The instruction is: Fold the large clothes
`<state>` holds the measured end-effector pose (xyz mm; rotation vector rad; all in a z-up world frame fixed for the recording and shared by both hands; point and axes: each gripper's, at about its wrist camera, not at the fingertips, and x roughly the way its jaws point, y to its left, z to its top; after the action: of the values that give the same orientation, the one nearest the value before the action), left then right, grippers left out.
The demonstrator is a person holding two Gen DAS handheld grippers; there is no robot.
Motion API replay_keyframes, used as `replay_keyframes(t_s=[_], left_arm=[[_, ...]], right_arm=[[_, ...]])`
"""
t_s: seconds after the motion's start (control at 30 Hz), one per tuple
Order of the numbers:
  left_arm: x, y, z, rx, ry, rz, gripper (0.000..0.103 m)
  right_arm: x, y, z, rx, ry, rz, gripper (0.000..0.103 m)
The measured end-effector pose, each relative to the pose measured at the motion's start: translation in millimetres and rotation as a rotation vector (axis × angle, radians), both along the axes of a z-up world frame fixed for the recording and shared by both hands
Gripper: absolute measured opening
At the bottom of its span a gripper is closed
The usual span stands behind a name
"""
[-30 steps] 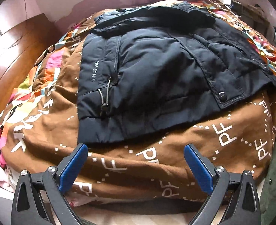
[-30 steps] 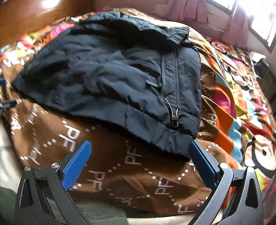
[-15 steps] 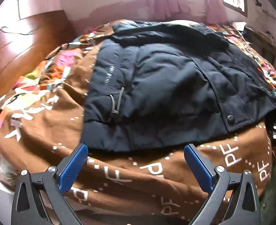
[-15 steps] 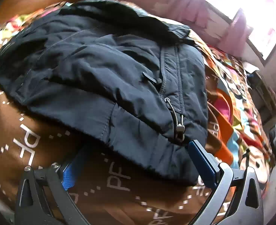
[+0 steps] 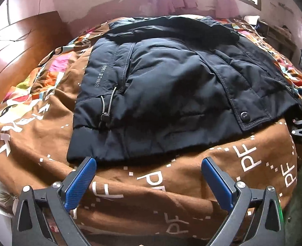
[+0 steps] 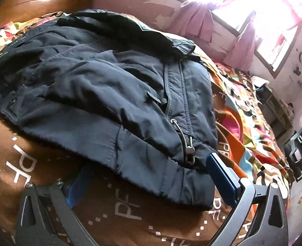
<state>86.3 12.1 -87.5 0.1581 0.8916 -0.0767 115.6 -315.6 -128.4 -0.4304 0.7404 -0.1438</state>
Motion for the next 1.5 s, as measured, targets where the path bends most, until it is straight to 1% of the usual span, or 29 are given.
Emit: replay_keyframes(t_s=[0.07, 0.13, 0.17, 0.23, 0.3, 0.33, 0.4, 0.47, 0.5, 0.53, 0.6, 0.67, 0.7, 0.8, 0.87, 0.9, 0.97, 1.03, 1.1, 1.2, 1.3, 1.43, 1.5], left_arm=[[3, -1, -3, 0.026, 0.012, 0.014, 0.103], [5, -1, -6, 0.022, 0.028, 0.021, 0.103], [6, 1, -6, 0.010, 0.035, 0.021, 0.103], [6, 7, -5, -0.043, 0.044, 0.021, 0.103], [6, 14, -3, -0.085, 0.038, 0.040, 0.103], [5, 16, -2, -0.095, 0.034, 0.044, 0.103], [4, 19, 0, -0.110, 0.022, 0.049, 0.103], [2, 20, 3, -0.126, 0.007, 0.044, 0.103], [1, 21, 4, -0.133, 0.001, 0.040, 0.103], [0, 20, 5, -0.145, -0.006, 0.030, 0.103], [0, 20, 7, -0.163, -0.010, 0.009, 0.103], [0, 18, 7, -0.167, -0.014, -0.003, 0.103], [-1, 17, 8, -0.165, -0.016, -0.003, 0.103], [-5, 14, 12, -0.136, -0.044, 0.003, 0.103], [-11, 8, 20, -0.075, -0.096, 0.021, 0.103], [-15, 5, 25, -0.055, -0.131, 0.016, 0.103], [-20, 1, 33, -0.047, -0.173, 0.000, 0.103], [-22, -2, 37, -0.033, -0.194, -0.016, 0.103], [-21, -8, 36, -0.005, -0.201, -0.034, 0.103], [-16, -14, 32, 0.039, -0.197, -0.037, 0.103], [0, -21, 26, 0.101, -0.182, 0.006, 0.103], [14, -24, 23, 0.111, -0.199, 0.038, 0.103], [20, -26, 20, 0.140, -0.208, 0.060, 0.103]], right_arm=[[1, 0, 1, -0.014, -0.017, -0.004, 0.101], [3, -3, 2, 0.000, -0.026, -0.006, 0.101], [3, -5, 3, 0.018, -0.027, -0.007, 0.101], [5, -11, 4, 0.073, -0.033, -0.017, 0.101], [5, -13, 5, 0.107, -0.046, -0.022, 0.101], [5, -13, 7, 0.118, -0.058, -0.016, 0.100], [5, -12, 10, 0.135, -0.068, 0.003, 0.088], [5, -8, 12, 0.159, -0.068, 0.039, 0.062], [5, -5, 13, 0.164, -0.062, 0.057, 0.056], [6, -1, 14, 0.170, -0.057, 0.076, 0.048], [4, 3, 18, 0.182, -0.069, 0.090, 0.044], [6, 3, 21, 0.217, -0.067, 0.100, 0.032], [7, 1, 24, 0.242, -0.065, 0.104, 0.030], [12, -2, 39, 0.312, -0.085, 0.109, 0.027], [16, -5, 53, 0.375, -0.107, 0.109, 0.027], [18, -7, 60, 0.419, -0.113, 0.103, 0.027], [23, -13, 73, 0.516, -0.131, 0.096, 0.027], [32, -17, 86, 0.576, -0.143, 0.105, 0.026], [39, -19, 91, 0.614, -0.149, 0.113, 0.025], [48, -23, 99, 0.675, -0.163, 0.119, 0.023], [52, -22, 102, 0.718, -0.173, 0.118, 0.022], [53, -24, 98, 0.781, -0.184, 0.099, 0.022], [51, -25, 97, 0.804, -0.187, 0.089, 0.022]])
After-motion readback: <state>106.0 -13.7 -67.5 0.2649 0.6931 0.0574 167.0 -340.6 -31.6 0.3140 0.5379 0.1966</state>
